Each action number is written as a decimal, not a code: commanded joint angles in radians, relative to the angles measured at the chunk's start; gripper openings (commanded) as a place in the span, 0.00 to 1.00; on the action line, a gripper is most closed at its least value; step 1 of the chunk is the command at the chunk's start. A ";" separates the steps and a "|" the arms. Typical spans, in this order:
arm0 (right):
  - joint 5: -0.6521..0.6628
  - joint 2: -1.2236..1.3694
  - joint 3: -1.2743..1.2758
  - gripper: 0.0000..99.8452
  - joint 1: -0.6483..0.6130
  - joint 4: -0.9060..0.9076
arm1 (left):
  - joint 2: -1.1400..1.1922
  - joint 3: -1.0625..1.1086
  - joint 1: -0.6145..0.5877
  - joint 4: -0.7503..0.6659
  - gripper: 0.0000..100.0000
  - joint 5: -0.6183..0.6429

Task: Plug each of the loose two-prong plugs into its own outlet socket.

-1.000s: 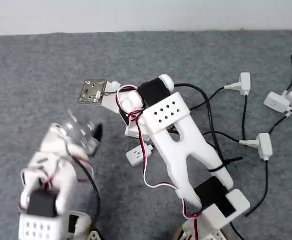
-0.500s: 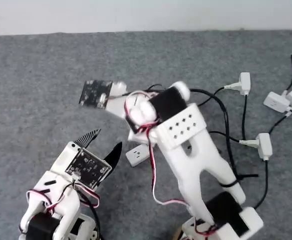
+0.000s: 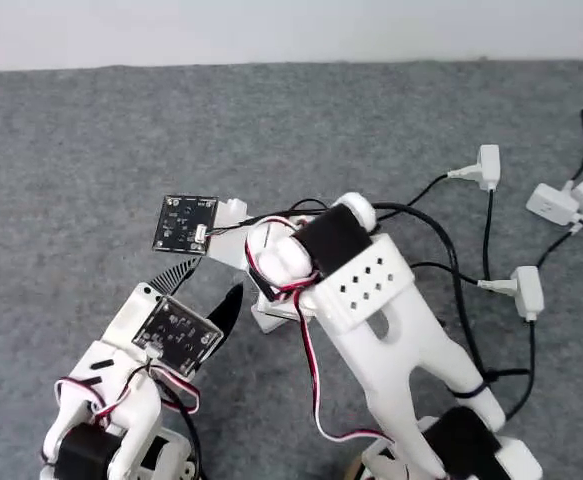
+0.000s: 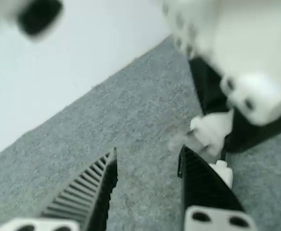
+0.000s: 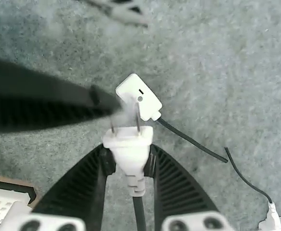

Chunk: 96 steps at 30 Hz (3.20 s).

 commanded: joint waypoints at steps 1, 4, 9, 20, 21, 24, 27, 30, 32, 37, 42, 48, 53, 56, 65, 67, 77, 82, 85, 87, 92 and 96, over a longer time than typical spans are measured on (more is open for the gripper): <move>-0.014 -0.061 0.000 0.01 -0.039 0.018 | -0.008 0.048 0.005 -0.051 0.20 -0.009; -0.044 -0.062 0.000 0.01 -0.077 0.031 | -0.008 0.079 0.005 -0.066 0.20 -0.009; -0.061 -0.068 0.000 0.01 -0.104 0.035 | -0.008 0.094 0.005 -0.063 0.20 -0.009; -0.052 -0.061 0.000 0.01 -0.016 0.025 | -0.009 -0.064 0.005 0.077 0.20 -0.009; -0.049 -0.061 0.000 0.01 -0.012 0.025 | -0.009 -0.084 0.005 0.092 0.20 -0.009; -0.035 -0.061 0.000 0.01 -0.012 0.028 | -0.009 -0.114 0.005 0.124 0.20 -0.009; -0.038 -0.061 0.002 0.01 -0.012 0.030 | -0.009 -0.131 0.005 0.132 0.20 -0.009; -0.035 -0.068 0.035 0.01 -0.016 0.022 | -0.009 -0.151 0.006 0.149 0.20 -0.009; -0.034 -0.067 0.068 0.01 -0.016 0.002 | -0.009 -0.171 0.006 0.161 0.20 -0.008; -0.034 -0.073 0.127 0.01 -0.027 -0.030 | -0.009 -0.143 0.006 0.121 0.20 -0.008; -0.040 -0.073 0.126 0.01 -0.039 -0.031 | -0.009 -0.093 0.006 0.083 0.20 0.018; -0.032 -0.073 0.123 0.01 -0.039 -0.022 | -0.009 -0.091 0.006 0.084 0.20 0.023; -0.005 -0.074 0.124 0.01 -0.044 -0.021 | -0.009 -0.099 0.008 0.103 0.20 0.025; 0.014 -0.074 0.121 0.01 -0.042 -0.028 | -0.009 -0.131 0.040 0.118 0.20 0.025; 0.014 -0.232 0.127 0.01 -0.044 -0.010 | -0.009 -0.196 0.227 0.143 0.20 0.023; 0.012 -0.249 0.127 0.01 -0.044 0.013 | -0.009 -0.193 0.255 0.141 0.20 0.023; 0.017 -0.291 0.166 0.01 -0.050 0.039 | -0.009 -0.182 0.250 0.115 0.20 0.023; 0.038 -0.357 0.258 0.01 -0.053 0.039 | -0.009 -0.194 0.239 0.109 0.20 0.025; 0.034 -0.418 0.279 0.01 -0.054 0.036 | -0.009 -0.191 0.245 0.089 0.20 0.028; 0.032 -0.446 0.284 0.01 -0.054 0.038 | -0.009 -0.189 0.245 0.083 0.20 0.054; 0.031 -0.469 0.311 0.01 -0.056 0.036 | -0.008 -0.137 0.245 0.043 0.20 0.071; 0.031 -0.481 0.308 0.01 -0.059 0.036 | -0.008 -0.036 0.245 -0.023 0.20 0.071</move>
